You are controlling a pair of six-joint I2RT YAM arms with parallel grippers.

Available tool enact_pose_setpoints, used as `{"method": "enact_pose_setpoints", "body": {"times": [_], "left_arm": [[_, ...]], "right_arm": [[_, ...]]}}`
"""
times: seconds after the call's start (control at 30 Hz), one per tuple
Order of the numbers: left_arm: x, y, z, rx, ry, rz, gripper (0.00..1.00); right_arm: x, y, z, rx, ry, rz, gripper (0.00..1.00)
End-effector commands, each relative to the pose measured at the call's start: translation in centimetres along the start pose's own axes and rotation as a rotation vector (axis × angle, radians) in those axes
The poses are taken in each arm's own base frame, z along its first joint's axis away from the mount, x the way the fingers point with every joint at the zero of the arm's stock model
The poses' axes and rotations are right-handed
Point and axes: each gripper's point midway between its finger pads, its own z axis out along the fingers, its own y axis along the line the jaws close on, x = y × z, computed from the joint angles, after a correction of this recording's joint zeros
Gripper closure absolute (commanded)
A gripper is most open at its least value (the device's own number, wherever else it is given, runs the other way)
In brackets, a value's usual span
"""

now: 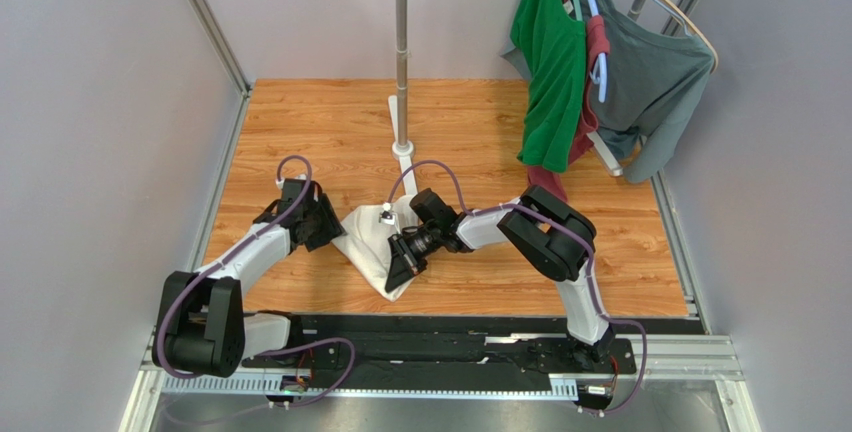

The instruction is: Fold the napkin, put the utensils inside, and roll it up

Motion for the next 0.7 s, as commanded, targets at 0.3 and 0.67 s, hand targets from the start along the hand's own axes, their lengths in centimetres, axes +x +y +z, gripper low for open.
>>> {"method": "enact_pose_setpoints", "body": {"times": [0.3,0.67], "left_arm": [[0.4,0.7,0.8,-0.09,0.095,0.027,0.65],[0.3,1.0,0.8,-0.118,0.09,0.043,0.78]], "right_arm": [[2.8,-6.5,-0.3,0.264,0.026,0.105,1.0],[-1.8,0.4,-3.9,0.31,-0.037,-0.068,0.51]]}}
